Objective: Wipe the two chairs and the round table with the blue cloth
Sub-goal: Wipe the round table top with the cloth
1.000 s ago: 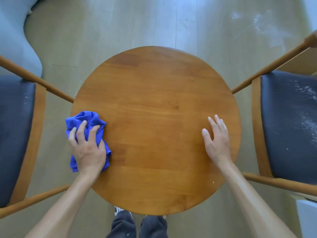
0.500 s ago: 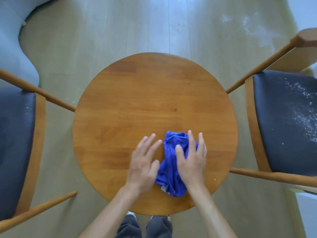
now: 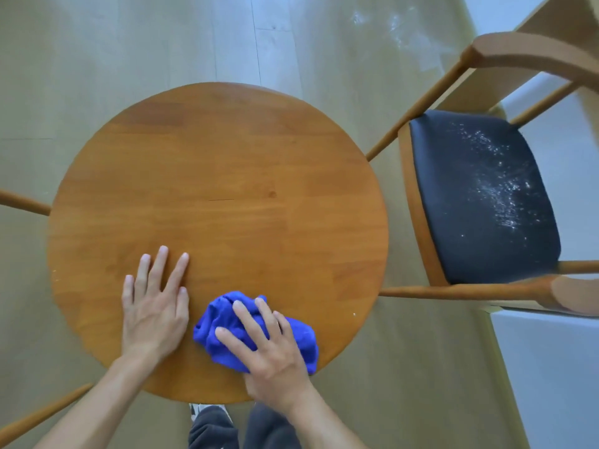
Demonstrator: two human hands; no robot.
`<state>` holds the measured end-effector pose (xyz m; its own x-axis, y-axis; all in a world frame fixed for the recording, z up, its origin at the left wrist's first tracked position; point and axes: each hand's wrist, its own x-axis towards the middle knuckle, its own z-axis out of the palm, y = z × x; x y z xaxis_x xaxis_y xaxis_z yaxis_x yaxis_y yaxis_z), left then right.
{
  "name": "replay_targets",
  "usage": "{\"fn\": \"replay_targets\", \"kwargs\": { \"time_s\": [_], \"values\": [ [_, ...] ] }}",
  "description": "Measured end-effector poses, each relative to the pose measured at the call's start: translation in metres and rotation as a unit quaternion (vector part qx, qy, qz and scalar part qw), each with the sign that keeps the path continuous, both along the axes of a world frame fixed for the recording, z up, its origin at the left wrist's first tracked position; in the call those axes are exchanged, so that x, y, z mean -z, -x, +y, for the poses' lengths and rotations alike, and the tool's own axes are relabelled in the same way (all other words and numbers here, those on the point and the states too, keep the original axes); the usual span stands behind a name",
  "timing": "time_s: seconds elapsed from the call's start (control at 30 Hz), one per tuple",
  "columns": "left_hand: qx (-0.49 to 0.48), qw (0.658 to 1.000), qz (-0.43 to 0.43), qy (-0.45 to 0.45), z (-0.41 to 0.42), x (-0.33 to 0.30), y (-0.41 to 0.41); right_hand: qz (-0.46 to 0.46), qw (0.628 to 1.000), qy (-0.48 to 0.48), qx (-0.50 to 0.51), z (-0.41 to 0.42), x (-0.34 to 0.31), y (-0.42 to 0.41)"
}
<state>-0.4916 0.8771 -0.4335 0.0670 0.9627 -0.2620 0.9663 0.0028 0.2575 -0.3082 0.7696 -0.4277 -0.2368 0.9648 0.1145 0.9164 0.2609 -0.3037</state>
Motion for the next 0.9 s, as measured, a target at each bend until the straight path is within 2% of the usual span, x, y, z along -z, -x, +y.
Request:
{"fn": "replay_targets", "kwargs": {
  "time_s": [0.07,0.1,0.2,0.27,0.33,0.4,0.43,0.53,0.63,0.7,0.77,0.83,0.9],
  "values": [
    [0.002,1.0,0.01,0.005,0.0,0.001,0.001,-0.027,0.999,-0.022,-0.033,-0.007,0.0,-0.05],
    [0.005,1.0,0.016,0.006,0.0,0.001,0.001,-0.033,0.999,-0.03,-0.018,-0.006,0.0,-0.077],
    [0.006,1.0,0.021,0.002,-0.001,0.002,-0.001,-0.041,0.988,-0.034,0.146,0.012,-0.002,-0.153],
    [0.002,1.0,0.021,-0.003,-0.001,0.002,-0.003,-0.014,0.955,-0.023,0.294,0.031,-0.002,-0.181],
    [0.002,1.0,0.025,-0.007,-0.002,0.002,-0.003,0.028,0.904,-0.013,0.426,0.053,-0.001,-0.184],
    [0.007,1.0,0.029,-0.007,-0.002,0.003,-0.003,0.042,0.864,-0.01,0.502,0.071,-0.004,-0.168],
    [0.009,0.999,0.031,-0.007,-0.002,0.003,-0.003,0.023,0.861,-0.015,0.508,0.075,-0.005,-0.156],
    [0.012,0.999,0.033,-0.007,-0.002,0.004,-0.003,-0.021,0.909,-0.026,0.415,0.073,-0.011,-0.092],
    [0.007,1.0,0.019,-0.015,0.0,0.001,-0.002,0.005,0.973,-0.015,0.229,0.043,-0.011,0.006],
    [0.026,0.999,0.013,-0.026,0.004,-0.004,0.003,0.045,0.994,0.002,0.1,0.015,-0.01,0.052],
    [0.058,0.998,0.021,-0.032,0.008,-0.009,0.01,0.066,0.998,-0.019,0.009,-0.005,-0.008,0.053],
    [0.066,0.997,0.027,-0.03,0.011,-0.011,0.015,0.027,0.995,-0.041,-0.083,-0.02,-0.009,0.017],
    [0.057,0.998,0.027,-0.03,0.01,-0.012,0.013,-0.014,0.993,-0.039,-0.111,-0.026,-0.01,-0.042]
  ]
}}
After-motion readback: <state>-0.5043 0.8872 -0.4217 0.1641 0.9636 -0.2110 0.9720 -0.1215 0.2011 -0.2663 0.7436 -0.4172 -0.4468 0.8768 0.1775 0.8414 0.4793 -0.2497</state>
